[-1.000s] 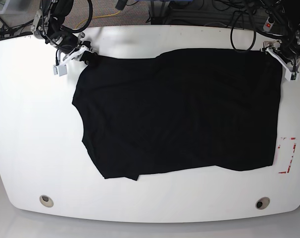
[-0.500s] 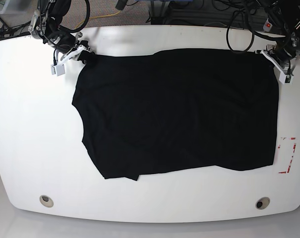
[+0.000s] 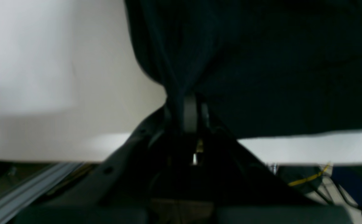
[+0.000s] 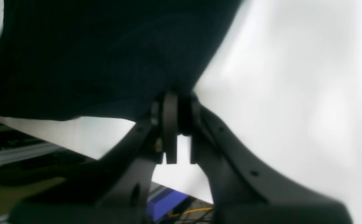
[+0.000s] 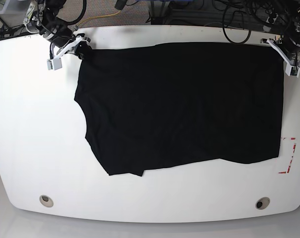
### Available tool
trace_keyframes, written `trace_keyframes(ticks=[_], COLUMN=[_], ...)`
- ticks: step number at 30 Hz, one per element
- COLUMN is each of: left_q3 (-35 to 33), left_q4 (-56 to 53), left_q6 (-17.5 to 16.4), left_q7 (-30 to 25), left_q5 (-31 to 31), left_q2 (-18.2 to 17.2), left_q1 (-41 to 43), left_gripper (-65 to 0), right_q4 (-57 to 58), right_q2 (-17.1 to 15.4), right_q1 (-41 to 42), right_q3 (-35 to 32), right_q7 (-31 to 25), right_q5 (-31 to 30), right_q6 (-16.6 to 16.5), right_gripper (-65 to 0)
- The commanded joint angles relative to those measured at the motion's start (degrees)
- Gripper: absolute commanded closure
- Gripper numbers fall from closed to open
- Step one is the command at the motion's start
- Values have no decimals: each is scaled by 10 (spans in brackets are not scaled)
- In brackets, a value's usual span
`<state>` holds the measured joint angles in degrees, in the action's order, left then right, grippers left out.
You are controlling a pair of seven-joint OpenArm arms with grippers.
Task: Fold the T-shirt properly
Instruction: 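Hold both shirt corners and pull them apart to stretch the edge, then lift the held shirt edge with both grippers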
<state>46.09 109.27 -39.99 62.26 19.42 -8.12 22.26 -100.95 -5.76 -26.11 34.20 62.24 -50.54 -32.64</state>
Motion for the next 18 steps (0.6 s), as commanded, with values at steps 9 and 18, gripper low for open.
trace_keyframes(ticks=[9, 18], left_q3=[38, 57], left_q4=[15, 13], left_q6=[0, 0], left_q7=[-6, 5], left_q5=[3, -1], left_q2=[-8, -7], left_q1=[-47, -111], left_gripper=[-4, 0], right_q4=[-104, -86], right_q2=[-6, -10], right_q1=[-4, 65], right_q3=[3, 3], right_q7=[-9, -8], right_q5=[-12, -8], right_q6=[-33, -30], right_gripper=[-36, -36])
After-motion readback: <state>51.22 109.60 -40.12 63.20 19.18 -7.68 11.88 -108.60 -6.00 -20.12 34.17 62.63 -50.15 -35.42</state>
